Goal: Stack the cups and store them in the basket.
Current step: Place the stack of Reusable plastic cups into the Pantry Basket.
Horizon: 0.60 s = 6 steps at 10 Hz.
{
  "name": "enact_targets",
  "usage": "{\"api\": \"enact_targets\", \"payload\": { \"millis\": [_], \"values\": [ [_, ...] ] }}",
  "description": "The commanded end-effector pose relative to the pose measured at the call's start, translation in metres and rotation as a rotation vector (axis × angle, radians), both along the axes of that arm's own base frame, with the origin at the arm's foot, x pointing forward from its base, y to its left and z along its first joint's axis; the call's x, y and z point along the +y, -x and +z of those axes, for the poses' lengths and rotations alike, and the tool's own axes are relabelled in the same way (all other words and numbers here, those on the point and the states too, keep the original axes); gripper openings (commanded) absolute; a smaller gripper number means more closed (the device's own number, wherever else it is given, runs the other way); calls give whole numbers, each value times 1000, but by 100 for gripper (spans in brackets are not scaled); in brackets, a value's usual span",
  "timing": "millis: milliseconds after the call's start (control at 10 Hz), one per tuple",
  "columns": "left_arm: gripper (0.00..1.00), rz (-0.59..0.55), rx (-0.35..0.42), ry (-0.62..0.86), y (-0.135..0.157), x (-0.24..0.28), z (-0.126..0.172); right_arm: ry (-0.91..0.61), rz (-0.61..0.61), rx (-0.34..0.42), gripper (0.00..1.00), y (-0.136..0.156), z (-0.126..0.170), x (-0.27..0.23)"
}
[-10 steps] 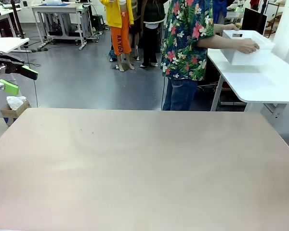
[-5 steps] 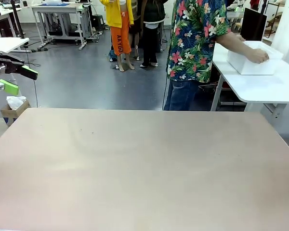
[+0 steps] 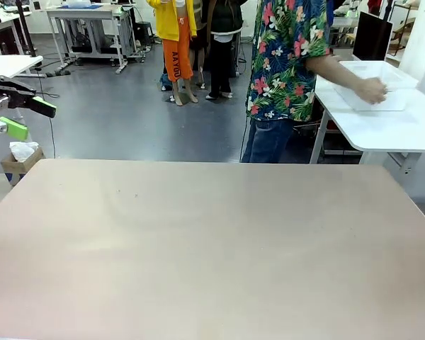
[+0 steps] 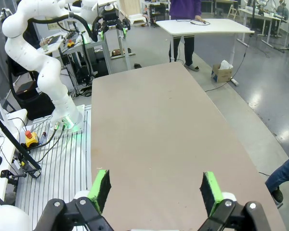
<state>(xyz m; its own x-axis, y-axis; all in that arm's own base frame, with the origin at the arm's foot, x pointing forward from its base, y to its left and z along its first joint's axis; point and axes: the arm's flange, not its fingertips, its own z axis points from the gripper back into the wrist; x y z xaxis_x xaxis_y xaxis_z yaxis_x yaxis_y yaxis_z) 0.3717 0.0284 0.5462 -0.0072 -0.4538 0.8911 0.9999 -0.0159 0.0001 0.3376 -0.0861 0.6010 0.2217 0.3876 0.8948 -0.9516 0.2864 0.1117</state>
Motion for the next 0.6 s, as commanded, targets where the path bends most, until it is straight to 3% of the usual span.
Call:
{"api": "enact_targets", "payload": {
  "millis": [0, 500],
  "values": [
    [100, -9, 5, -4, 1, 1, 3, -15, 6, -15, 100, 0, 2, 0],
    [100, -9, 5, -4, 1, 1, 3, -15, 6, -15, 100, 0, 2, 0]
  ]
}}
